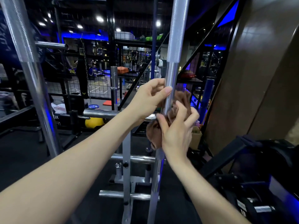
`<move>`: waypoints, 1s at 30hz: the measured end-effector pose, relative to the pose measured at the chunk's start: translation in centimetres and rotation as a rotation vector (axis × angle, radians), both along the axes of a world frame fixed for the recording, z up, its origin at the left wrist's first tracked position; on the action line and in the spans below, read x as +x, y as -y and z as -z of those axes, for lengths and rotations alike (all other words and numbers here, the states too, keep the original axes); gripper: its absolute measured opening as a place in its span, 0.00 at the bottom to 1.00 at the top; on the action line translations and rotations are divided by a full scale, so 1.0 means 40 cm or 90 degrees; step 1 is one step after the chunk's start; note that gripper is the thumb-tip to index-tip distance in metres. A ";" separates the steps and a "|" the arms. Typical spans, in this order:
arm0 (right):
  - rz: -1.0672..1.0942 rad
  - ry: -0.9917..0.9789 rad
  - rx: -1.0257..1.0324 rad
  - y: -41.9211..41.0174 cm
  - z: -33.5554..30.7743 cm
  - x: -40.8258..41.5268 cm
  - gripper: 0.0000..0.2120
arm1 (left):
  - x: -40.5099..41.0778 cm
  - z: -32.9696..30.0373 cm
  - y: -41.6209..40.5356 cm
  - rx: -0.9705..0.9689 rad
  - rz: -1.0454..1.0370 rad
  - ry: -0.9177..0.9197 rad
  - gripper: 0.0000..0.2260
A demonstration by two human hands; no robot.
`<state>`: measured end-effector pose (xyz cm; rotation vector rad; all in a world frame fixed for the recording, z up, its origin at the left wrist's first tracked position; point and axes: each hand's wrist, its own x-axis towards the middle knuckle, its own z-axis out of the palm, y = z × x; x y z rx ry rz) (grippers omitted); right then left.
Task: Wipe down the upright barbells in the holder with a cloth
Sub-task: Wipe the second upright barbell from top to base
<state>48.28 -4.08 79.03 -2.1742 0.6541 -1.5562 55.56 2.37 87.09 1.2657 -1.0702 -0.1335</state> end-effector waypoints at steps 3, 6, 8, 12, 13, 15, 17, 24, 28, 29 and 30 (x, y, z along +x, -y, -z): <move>-0.010 -0.089 0.042 -0.007 0.123 -0.021 0.32 | -0.005 0.000 0.001 0.004 0.000 -0.009 0.09; -0.043 -0.137 0.082 -0.001 0.138 -0.040 0.33 | -0.010 -0.005 -0.001 0.009 -0.016 -0.008 0.09; -0.063 -0.067 0.063 -0.005 0.069 -0.044 0.31 | -0.006 -0.004 0.002 0.005 -0.032 -0.015 0.12; -0.028 0.017 0.037 -0.008 -0.074 -0.011 0.28 | 0.002 0.000 0.003 -0.002 -0.051 -0.020 0.16; -0.012 0.008 0.034 -0.009 -0.069 -0.004 0.29 | 0.005 0.000 0.002 -0.001 -0.042 -0.021 0.14; 0.000 -0.023 0.021 -0.014 -0.003 0.000 0.33 | 0.005 -0.005 -0.004 0.001 -0.011 -0.041 0.09; -0.024 -0.086 0.074 -0.020 0.091 -0.008 0.36 | 0.004 -0.010 -0.010 0.007 0.020 -0.060 0.06; -0.071 -0.118 0.063 0.009 0.055 -0.035 0.31 | -0.008 -0.015 -0.010 0.009 0.013 -0.064 0.07; -0.025 -0.041 0.036 0.014 -0.016 -0.011 0.31 | -0.007 -0.006 0.000 0.001 0.020 -0.076 0.10; -0.015 -0.035 0.032 0.007 -0.001 -0.008 0.32 | -0.007 -0.005 0.001 -0.002 0.025 -0.079 0.10; -0.015 -0.037 0.040 0.000 0.022 -0.007 0.33 | -0.009 -0.006 0.001 -0.006 0.028 -0.083 0.09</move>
